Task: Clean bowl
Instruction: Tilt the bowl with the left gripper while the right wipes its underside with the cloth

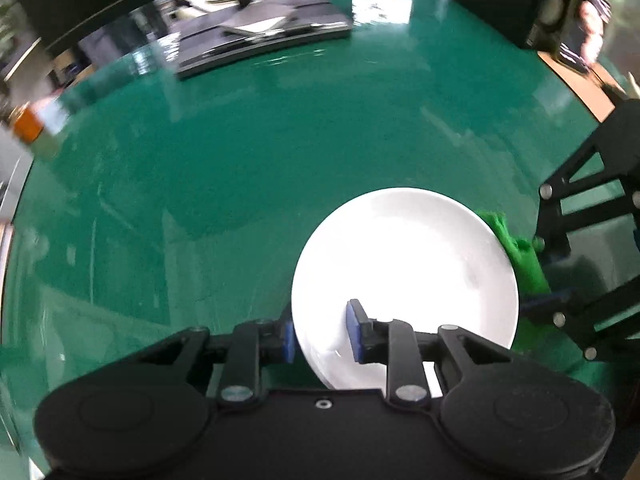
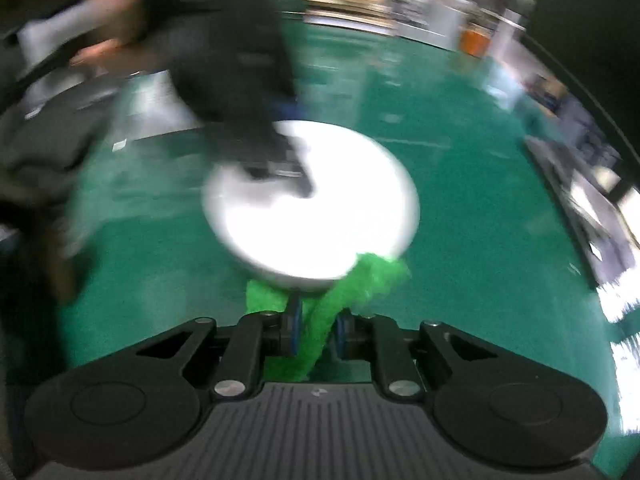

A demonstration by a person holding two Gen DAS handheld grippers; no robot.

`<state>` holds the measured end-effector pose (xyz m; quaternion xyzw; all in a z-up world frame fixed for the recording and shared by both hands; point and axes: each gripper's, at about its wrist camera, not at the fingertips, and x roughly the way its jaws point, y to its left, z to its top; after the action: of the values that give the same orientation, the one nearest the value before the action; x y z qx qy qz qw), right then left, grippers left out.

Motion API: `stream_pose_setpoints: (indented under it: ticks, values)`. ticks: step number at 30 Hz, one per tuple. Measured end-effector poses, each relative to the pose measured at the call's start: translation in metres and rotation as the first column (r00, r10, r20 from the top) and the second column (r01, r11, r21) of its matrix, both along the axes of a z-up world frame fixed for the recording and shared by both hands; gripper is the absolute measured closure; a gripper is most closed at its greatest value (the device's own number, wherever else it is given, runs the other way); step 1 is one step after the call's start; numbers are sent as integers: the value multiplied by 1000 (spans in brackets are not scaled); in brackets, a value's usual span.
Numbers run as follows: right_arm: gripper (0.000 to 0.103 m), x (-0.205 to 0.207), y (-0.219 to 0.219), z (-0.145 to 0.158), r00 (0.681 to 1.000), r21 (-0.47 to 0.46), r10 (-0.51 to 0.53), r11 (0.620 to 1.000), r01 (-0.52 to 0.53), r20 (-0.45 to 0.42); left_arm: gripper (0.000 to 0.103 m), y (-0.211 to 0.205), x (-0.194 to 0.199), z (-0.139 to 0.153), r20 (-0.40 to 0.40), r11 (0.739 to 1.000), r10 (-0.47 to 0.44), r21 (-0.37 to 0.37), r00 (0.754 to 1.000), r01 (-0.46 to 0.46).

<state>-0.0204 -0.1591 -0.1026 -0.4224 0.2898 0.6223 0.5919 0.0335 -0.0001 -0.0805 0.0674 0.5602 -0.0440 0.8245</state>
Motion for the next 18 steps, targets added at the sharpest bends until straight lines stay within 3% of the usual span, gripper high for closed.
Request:
stream_pose_setpoints:
  ticks: [6,12,18]
  values:
    - [87,22,7,0,994,2,-109,994,109,18,76,-5,7,0,9,1000,-9,22,1000,9]
    - [86,3,4,2,999,-49,0,999,2,41,76,-5,3,-3,13,1000,-14,23,1000,14]
    - [86,19,10,4,996,-48,-59,997,62,59,76,-5,5,-5,16,999,-21,29,1000,20]
